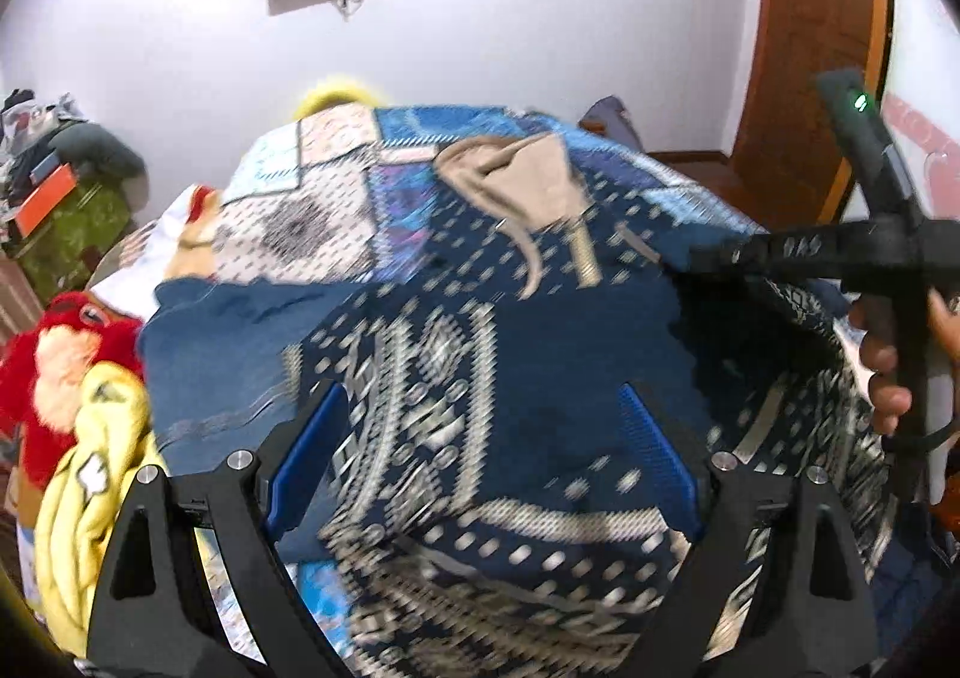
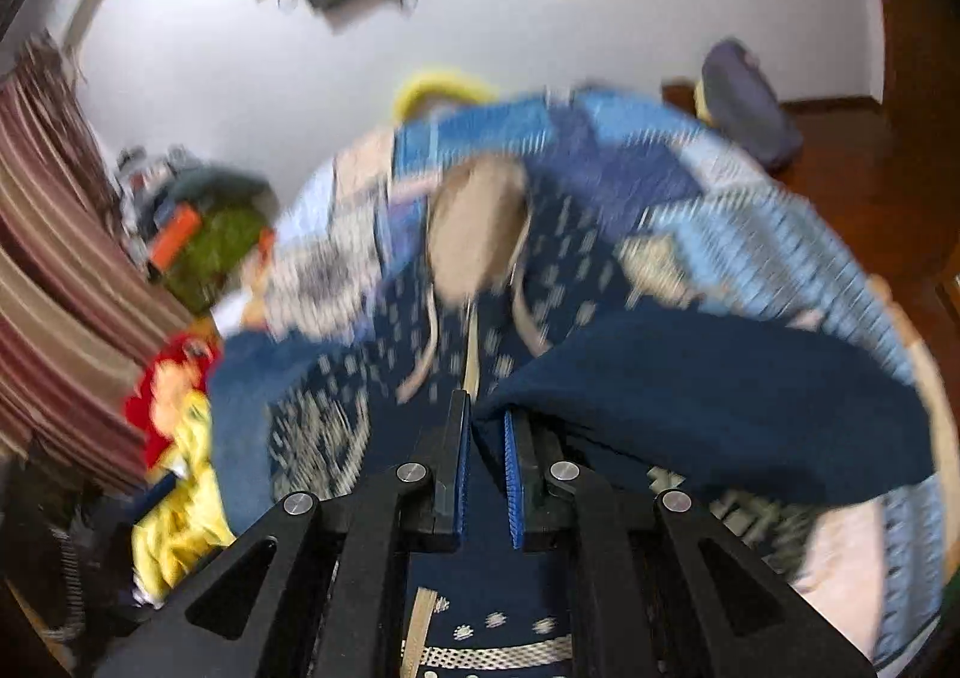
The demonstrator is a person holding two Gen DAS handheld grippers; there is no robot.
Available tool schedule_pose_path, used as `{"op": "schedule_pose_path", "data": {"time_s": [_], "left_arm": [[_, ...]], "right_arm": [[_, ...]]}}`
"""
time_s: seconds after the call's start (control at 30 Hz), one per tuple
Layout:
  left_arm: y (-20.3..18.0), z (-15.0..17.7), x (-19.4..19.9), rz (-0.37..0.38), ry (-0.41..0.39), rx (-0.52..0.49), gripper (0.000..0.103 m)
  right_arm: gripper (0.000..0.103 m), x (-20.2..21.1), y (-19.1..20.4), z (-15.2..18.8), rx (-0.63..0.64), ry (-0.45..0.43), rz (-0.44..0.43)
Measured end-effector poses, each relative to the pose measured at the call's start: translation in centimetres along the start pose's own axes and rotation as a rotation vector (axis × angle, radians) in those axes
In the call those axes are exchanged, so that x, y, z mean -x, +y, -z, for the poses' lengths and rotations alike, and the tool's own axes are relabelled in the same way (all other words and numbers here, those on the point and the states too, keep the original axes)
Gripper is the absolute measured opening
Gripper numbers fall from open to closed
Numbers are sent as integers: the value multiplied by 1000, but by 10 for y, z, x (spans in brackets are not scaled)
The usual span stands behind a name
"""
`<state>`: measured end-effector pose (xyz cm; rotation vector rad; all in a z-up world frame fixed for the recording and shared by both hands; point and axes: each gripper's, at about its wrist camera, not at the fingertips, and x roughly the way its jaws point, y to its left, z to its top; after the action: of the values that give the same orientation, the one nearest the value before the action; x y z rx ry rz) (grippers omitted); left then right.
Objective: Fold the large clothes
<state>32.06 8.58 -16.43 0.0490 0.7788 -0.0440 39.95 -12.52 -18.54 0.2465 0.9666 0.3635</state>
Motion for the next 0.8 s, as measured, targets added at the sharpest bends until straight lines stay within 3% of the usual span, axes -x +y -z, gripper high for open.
{"op": "schedule_pose_path", "data": {"time_s": [0.2, 0.27, 0.33, 0.57, 0.73, 0.8], "left_arm": [[23, 28, -2, -19, 54, 13, 91], [26, 35, -5, -15, 70, 21, 91], [26, 40, -5, -12, 80, 29, 91], [15, 42, 3, 14, 85, 34, 91], [-5, 28, 12, 40, 69, -4, 91], [-19, 16, 14, 50, 58, -31, 91]], "right_arm": [[8, -50, -2, 41, -42, 171, 85], [8, -56, -11, 52, -90, 234, 69], [8, -50, -15, 58, -119, 231, 58], [8, -44, -3, 88, -77, 428, 29], [8, -22, 2, 101, -6, 444, -61], [8, -2, -2, 97, 1, 383, -59]]}}
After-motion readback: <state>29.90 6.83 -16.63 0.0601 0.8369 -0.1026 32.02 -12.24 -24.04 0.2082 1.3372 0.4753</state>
